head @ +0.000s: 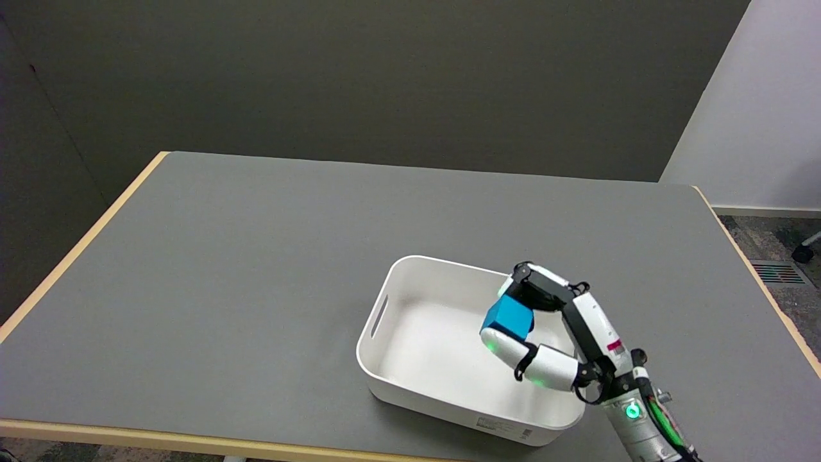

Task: Place blue wooden cube into white box.

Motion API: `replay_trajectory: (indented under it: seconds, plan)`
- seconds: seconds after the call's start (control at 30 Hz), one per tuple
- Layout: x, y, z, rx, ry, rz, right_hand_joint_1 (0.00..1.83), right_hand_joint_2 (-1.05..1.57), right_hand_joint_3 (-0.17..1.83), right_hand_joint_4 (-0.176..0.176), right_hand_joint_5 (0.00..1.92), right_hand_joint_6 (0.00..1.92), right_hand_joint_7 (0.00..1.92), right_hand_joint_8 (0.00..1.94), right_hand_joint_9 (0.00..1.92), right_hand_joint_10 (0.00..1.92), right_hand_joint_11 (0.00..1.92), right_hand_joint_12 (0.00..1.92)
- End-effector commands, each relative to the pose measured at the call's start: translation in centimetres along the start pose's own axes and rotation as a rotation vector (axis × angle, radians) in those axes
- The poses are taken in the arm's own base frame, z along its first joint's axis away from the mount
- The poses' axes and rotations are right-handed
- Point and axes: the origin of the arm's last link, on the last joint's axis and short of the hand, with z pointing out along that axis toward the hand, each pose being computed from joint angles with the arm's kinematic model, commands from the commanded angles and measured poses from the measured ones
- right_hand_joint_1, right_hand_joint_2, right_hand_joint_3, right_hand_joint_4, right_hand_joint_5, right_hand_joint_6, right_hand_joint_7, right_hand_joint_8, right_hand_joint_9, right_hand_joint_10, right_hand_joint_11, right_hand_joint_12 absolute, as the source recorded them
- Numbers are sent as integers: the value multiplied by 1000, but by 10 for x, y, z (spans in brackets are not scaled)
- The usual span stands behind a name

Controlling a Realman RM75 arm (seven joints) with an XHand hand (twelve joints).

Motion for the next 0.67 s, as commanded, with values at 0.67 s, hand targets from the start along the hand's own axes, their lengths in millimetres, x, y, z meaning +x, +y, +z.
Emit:
replay_trajectory:
  seconds: [0.67]
  plan:
    - [8,20,41,-100,139,-94,433,520,906,14,135,443,62,328,1,388,0,982]
